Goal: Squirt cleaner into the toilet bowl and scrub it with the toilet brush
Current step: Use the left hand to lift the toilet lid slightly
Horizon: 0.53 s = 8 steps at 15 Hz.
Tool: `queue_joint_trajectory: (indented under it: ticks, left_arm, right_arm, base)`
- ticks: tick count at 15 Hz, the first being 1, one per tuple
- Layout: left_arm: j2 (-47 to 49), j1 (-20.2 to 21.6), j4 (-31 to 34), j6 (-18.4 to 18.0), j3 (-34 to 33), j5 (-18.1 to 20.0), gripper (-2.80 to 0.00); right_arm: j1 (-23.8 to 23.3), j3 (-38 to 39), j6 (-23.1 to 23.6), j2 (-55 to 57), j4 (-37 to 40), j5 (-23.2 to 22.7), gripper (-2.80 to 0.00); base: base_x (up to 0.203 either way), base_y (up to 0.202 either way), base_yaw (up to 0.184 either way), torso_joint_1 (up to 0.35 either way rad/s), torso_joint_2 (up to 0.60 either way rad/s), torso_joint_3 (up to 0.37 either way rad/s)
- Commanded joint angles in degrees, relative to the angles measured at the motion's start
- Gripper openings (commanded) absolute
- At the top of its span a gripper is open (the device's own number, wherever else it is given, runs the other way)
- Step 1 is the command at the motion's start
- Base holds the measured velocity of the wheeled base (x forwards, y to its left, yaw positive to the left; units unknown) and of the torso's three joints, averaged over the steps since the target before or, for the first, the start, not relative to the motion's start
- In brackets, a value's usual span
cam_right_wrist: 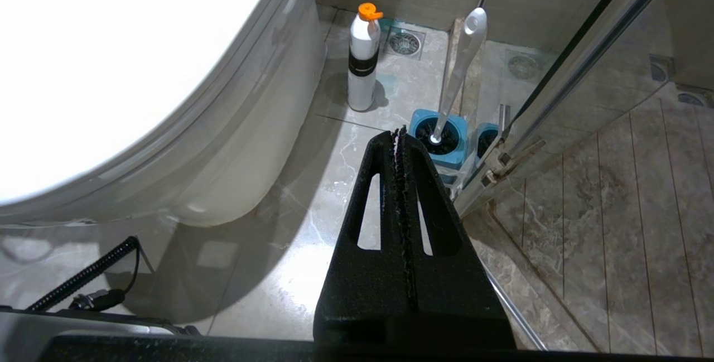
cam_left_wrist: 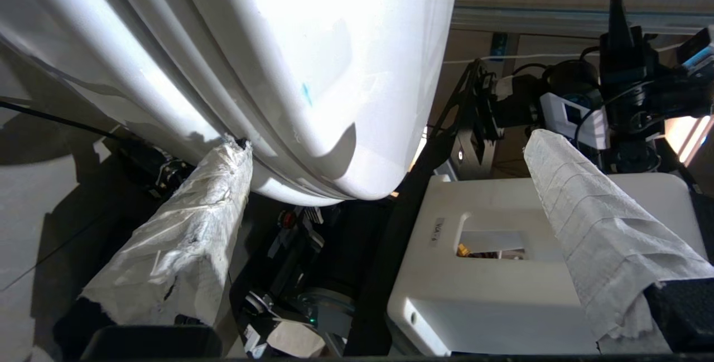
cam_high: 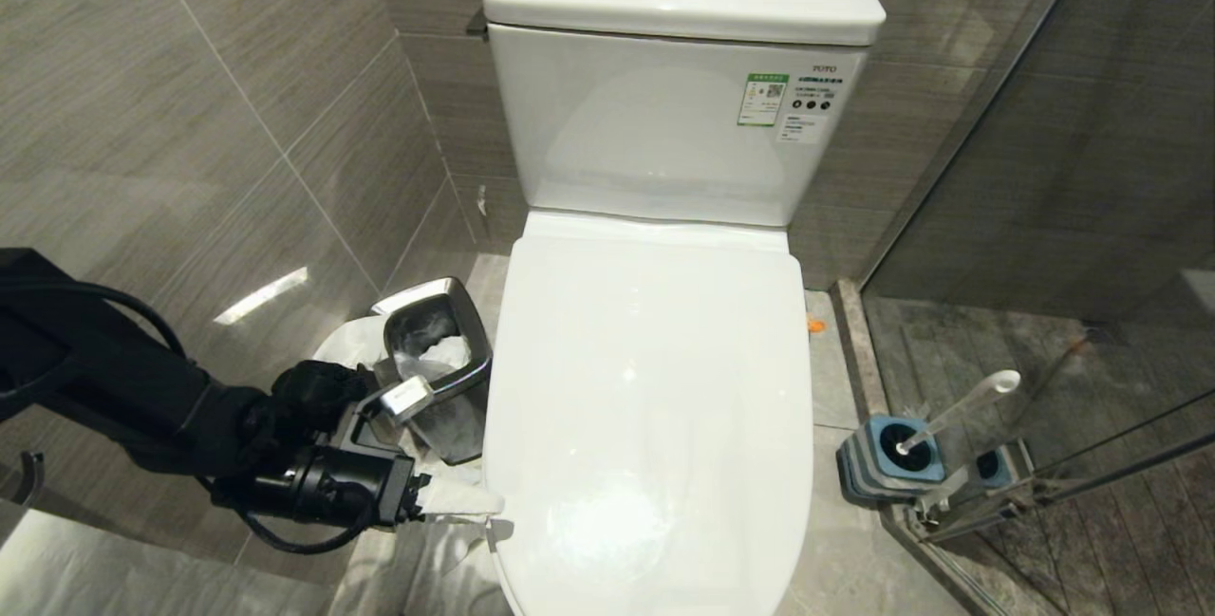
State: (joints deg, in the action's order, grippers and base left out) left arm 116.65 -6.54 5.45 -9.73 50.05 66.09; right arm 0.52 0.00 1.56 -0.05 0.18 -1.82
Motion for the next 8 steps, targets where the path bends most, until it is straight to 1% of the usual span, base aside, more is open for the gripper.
queue_joint_trajectory:
  ticks: [1, 6, 8]
  left_arm:
    - [0.51, -0.40, -0.09, -0.03, -0.08, -0.45, 0.00]
    - [1.03, -1.10, -1.76, -0.03, 0.74, -5.79, 0.00]
    - [1.03, -1.60, -1.76, -0.03, 0.92, -5.97, 0.00]
  right_arm:
    - [0.00, 0.00, 0.02, 0.05, -0.01, -0.03, -2.80]
    - [0.01, 0.00, 0.02, 0.05, -0.01, -0.03, -2.80]
    - [0.00, 0.00, 0.02, 0.05, -0.01, -0.03, -2.80]
  base:
    - [0.000, 0.000, 0.000, 0.000, 0.00, 0.000]
    - [0.000, 0.000, 0.000, 0.000, 0.00, 0.000]
    - [0.000, 0.000, 0.000, 0.000, 0.00, 0.000]
